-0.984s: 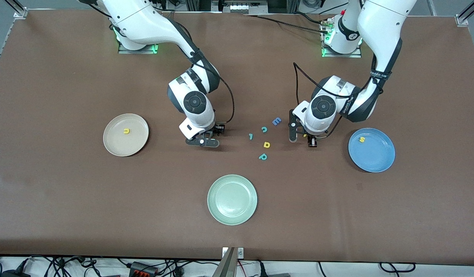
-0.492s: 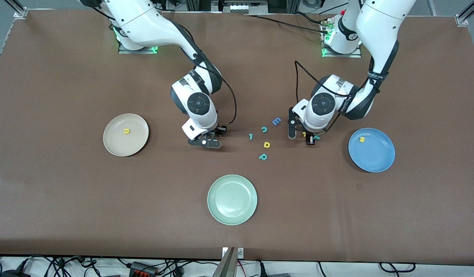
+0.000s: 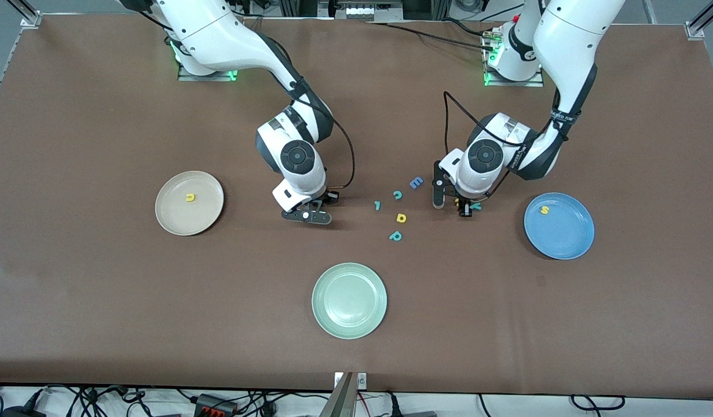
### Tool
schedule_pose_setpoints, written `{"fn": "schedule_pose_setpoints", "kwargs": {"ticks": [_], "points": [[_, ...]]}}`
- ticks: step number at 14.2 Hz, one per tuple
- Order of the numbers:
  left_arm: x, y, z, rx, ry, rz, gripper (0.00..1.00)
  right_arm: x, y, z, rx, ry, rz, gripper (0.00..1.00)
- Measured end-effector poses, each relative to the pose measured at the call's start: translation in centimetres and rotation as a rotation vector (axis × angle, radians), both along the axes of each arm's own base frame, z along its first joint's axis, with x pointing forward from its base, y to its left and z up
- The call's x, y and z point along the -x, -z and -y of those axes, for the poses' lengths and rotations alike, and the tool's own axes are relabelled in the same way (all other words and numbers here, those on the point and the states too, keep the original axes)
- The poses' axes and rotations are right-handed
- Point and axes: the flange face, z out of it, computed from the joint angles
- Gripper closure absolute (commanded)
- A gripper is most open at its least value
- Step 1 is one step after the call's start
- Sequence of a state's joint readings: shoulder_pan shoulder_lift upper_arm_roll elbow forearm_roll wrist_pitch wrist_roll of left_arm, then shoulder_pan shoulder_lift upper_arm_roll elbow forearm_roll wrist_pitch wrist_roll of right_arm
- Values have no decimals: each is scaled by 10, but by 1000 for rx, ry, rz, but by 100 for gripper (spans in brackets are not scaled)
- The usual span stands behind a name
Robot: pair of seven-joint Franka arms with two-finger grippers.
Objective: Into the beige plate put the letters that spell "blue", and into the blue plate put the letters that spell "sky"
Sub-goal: 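Grasp the green l with the right gripper while the left grasps yellow k, then drop the l on the beige plate while the left gripper drops k on blue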
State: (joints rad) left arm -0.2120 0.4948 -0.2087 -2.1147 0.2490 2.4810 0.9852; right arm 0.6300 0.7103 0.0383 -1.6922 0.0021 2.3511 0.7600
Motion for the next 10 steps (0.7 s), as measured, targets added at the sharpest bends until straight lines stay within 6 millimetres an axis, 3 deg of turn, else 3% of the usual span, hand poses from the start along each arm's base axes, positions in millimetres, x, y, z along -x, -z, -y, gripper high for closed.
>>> {"fn": "schedule_pose_setpoints", "kwargs": {"ticks": [3,8,10], "points": [[-2,-1,-1,2,-3,4,95,0,0,0,0,2,1,97],[-6,-5,-1,1,-5,8,95,-15,-8,11,-3,26,16,100],[-16,-20,-3,-17,-16,5,95,-30,-20,26,11,44,5,100]]}}
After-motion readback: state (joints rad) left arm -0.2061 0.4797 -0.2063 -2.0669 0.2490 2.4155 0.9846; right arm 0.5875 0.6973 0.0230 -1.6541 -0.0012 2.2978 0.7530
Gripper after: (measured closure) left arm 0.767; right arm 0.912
